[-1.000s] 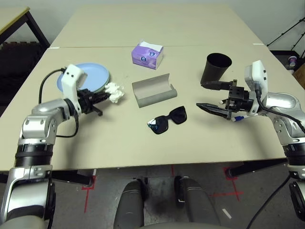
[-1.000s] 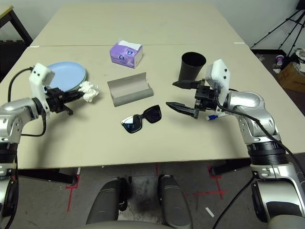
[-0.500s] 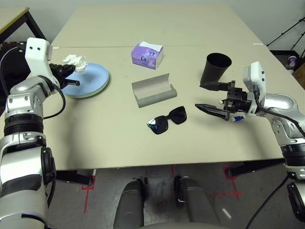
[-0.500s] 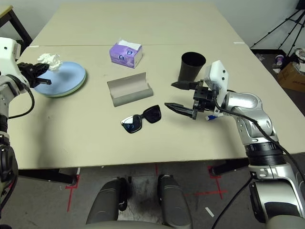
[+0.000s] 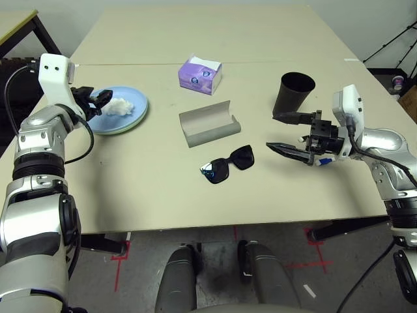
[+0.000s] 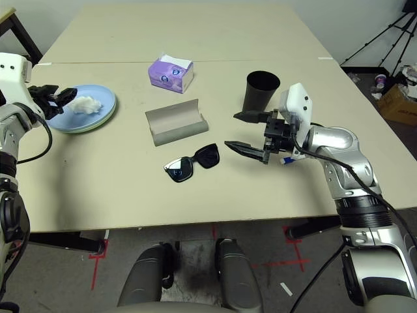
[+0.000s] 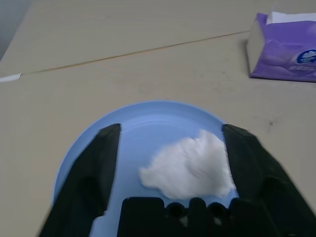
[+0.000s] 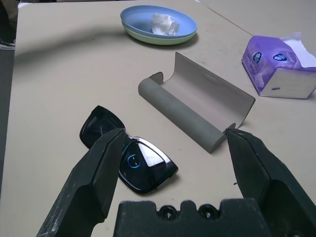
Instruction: Organize and tidy the items on the table.
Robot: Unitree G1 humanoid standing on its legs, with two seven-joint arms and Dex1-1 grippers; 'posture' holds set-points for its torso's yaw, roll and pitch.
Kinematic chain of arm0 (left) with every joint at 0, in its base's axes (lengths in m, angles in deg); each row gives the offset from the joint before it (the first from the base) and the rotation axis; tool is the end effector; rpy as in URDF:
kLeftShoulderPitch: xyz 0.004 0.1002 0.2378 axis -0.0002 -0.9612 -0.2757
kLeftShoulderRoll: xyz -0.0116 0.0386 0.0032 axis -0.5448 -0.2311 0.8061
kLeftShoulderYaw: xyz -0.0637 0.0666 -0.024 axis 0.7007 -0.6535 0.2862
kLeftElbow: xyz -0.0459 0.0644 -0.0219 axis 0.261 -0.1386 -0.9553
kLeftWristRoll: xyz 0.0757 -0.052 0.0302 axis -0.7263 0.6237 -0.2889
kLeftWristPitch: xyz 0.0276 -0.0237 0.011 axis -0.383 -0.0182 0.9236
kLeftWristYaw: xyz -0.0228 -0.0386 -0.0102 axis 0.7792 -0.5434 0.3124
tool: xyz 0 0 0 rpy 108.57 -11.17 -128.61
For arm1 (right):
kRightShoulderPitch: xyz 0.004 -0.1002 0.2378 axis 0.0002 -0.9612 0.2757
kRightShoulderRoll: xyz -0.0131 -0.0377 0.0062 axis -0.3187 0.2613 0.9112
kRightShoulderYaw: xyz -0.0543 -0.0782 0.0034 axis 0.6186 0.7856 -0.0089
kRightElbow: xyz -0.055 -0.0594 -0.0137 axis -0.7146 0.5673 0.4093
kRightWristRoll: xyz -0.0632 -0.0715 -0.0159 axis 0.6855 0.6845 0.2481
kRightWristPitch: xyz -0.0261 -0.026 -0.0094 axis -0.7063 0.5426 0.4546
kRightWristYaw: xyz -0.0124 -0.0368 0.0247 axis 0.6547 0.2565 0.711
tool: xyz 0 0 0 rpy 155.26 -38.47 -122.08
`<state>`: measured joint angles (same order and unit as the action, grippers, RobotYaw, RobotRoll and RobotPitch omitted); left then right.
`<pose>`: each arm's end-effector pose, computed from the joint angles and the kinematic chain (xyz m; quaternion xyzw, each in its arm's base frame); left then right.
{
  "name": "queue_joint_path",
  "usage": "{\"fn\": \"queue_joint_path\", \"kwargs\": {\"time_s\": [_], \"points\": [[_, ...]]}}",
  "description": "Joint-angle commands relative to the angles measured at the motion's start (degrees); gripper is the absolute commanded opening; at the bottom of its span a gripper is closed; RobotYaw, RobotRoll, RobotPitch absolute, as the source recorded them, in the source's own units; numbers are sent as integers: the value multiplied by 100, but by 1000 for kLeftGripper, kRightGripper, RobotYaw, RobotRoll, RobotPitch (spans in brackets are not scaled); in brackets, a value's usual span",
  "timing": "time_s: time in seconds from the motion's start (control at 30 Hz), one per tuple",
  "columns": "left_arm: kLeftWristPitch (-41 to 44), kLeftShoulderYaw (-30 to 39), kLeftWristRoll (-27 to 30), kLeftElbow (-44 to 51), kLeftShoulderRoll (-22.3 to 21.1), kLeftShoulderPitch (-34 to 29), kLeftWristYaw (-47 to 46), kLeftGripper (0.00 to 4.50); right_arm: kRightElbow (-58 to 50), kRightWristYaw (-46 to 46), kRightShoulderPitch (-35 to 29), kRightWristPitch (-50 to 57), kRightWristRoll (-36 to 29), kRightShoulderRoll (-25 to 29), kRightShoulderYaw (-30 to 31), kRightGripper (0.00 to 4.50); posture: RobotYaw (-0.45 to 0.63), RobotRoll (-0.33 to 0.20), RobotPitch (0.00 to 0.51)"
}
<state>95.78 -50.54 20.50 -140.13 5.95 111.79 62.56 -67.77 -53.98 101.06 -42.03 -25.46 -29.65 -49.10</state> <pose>0.3060 0.3282 0.2191 0.0940 0.0328 -0.0798 0.9918 0.2758 -0.2355 0.1845 -0.1525 -0.0381 0.5440 0.8243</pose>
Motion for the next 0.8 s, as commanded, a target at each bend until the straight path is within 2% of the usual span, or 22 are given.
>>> {"fn": "queue_joint_path", "kwargs": {"time_s": [0.03,0.17,0.3,0.4,0.8], "points": [[-47,-85,-72,166,-96,248,163,4488,58,-22,60,-35,37,58,-12,4500,-44,0,127],[-34,-50,-16,380,-39,297,163,4488,91,-17,80,-58,43,53,-20,4500,-45,0,125],[18,-13,471,1299,130,-162,1017,4488,168,-31,136,-98,62,66,-29,4500,-43,0,128],[340,-40,693,1877,206,-533,1317,4488,213,-44,179,-124,82,56,-27,4500,-42,0,130],[746,18,892,2878,325,-1396,1348,4488,483,-308,454,-223,153,175,4,4500,-32,0,135]]}}
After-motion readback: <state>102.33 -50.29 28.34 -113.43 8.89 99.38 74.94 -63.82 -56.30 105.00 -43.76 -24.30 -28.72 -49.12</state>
